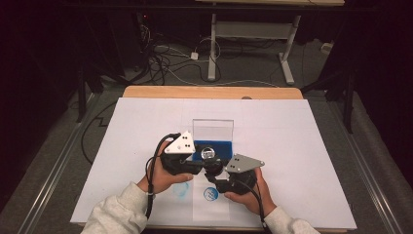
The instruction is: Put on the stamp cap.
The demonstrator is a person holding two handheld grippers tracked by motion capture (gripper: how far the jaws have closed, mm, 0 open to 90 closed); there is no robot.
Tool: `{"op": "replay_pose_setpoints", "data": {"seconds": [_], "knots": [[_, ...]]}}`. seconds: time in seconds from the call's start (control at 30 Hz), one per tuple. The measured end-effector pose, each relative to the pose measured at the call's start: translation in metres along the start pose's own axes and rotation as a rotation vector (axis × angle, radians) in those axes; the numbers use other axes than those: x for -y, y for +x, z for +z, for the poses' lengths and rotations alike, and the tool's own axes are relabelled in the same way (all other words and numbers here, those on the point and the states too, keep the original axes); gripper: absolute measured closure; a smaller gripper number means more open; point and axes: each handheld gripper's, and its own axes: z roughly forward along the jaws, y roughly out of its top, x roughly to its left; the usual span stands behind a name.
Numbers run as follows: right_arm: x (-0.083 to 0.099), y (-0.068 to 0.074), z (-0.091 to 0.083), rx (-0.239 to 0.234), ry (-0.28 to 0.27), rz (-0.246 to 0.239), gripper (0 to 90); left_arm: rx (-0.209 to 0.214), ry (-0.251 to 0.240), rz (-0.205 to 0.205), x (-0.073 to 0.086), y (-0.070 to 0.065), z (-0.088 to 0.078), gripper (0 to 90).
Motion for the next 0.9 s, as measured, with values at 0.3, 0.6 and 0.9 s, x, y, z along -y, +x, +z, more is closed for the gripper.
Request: {"op": "replay_pose_setpoints", "data": {"seconds": [0.3,0.6,0.9], "knots": [[-0.0019,-0.001,0.0035,0.009,-0.004,0.013,38.7,0.006,-0.008,-0.001,0.0009,0.0002,0.0001,54.6],[-0.0017,-0.0009,0.0038,0.02,0.003,0.008,38.7,0.014,0.004,-0.002,0.0028,-0.0001,0.0033,54.6],[-0.0011,0.0017,0.004,0.03,0.011,-0.01,38.7,0.028,-0.004,-0.022,0.0062,0.0017,0.0047,54.6]]}}
